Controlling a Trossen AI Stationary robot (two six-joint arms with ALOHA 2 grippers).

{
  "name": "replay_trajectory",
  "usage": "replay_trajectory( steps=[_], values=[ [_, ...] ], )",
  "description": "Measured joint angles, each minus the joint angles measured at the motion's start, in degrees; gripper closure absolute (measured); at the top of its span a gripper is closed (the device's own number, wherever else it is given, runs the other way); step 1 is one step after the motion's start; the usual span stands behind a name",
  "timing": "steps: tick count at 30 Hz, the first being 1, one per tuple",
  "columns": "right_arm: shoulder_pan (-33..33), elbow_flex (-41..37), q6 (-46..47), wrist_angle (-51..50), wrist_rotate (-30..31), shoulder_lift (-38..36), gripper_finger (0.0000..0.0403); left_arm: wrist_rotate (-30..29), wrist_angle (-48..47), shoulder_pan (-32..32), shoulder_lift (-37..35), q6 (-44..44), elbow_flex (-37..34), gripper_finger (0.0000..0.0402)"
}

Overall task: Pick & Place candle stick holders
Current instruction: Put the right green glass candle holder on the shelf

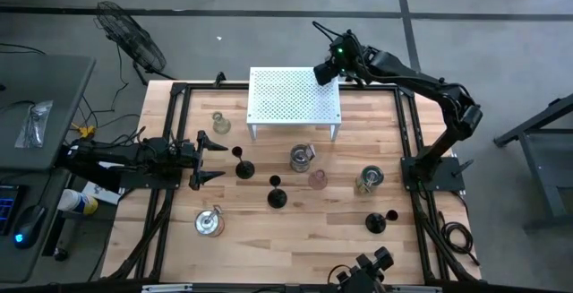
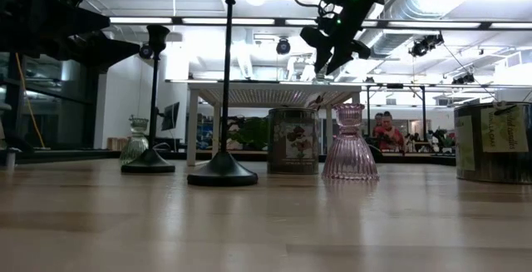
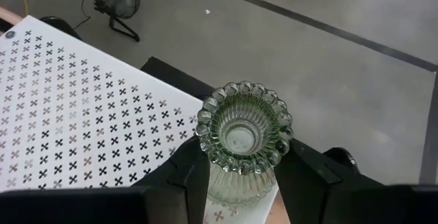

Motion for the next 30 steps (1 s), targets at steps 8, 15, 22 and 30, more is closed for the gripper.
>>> replay_trajectory(
  steps=[8,15,22,30],
  values=[
    [0.0,0.0,-2.5,1.4,-1.6,1.5,0.0268,0.0,0.0,0.0,0.0,0.0,0.0,0.0029],
    [-0.1,0.0,-2.9,1.9,-1.6,1.6,0.0268,0.0,0.0,0.0,0.0,0.0,0.0,0.0029],
    [-0.1,0.0,-3.3,1.6,-1.6,1.6,0.0268,0.0,0.0,0.0,0.0,0.0,0.0,0.0029],
    [-0.1,0.0,-3.4,1.3,-1.7,1.6,0.0256,0.0,0.0,0.0,0.0,0.0,0.0,0.0029]
  ],
)
